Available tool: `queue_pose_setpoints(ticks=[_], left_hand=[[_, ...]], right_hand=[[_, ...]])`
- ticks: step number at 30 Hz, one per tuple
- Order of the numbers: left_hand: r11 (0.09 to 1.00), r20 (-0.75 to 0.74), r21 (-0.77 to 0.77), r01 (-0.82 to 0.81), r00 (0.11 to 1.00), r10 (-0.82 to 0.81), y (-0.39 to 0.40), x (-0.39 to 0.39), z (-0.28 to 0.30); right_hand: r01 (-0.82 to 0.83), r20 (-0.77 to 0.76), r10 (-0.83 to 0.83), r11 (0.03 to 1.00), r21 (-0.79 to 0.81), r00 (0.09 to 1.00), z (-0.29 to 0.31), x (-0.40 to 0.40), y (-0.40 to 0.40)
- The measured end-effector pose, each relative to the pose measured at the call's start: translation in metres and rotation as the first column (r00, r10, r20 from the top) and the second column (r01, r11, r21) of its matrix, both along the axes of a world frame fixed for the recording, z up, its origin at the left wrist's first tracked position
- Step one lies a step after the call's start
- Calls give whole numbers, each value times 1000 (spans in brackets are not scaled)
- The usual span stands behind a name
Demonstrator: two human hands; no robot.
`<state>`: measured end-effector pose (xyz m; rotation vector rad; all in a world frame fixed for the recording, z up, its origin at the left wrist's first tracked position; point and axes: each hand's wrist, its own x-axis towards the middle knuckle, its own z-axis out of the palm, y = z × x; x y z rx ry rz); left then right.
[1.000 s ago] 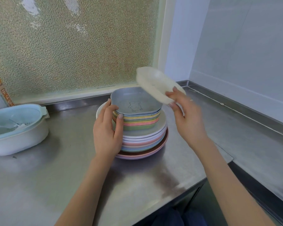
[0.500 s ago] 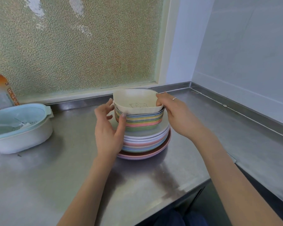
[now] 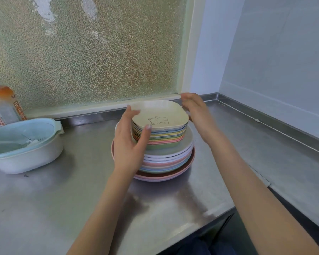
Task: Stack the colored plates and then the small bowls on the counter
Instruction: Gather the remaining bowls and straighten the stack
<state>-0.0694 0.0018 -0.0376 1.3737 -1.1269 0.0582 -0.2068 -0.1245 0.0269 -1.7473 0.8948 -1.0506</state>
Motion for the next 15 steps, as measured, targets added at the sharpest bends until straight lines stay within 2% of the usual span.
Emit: queue_pose_setpoints(ticks=[4, 8, 10, 12, 15], left_hand=[[999, -10, 50, 6, 1000, -6, -1, 8, -1], [999, -7, 28, 27, 1000, -26, -1, 9, -1], [999, -2, 26, 24, 1000, -23, -2, 8, -2], [1000, -43, 21, -7, 999, 8, 0, 10, -6], [996, -223, 36, -80, 971, 86, 6, 15, -16]], right_hand=[[-99, -306, 83, 994, -36, 949, 6, 21, -13], [-80, -399, 41, 993, -82, 916, 6, 21, -19], [-82, -359, 61, 996, -41, 931, 7, 19, -17], [-27, -244, 43, 997, 69, 969, 2, 15, -13], [193, -82, -178, 948, 251, 981, -21, -3, 0]])
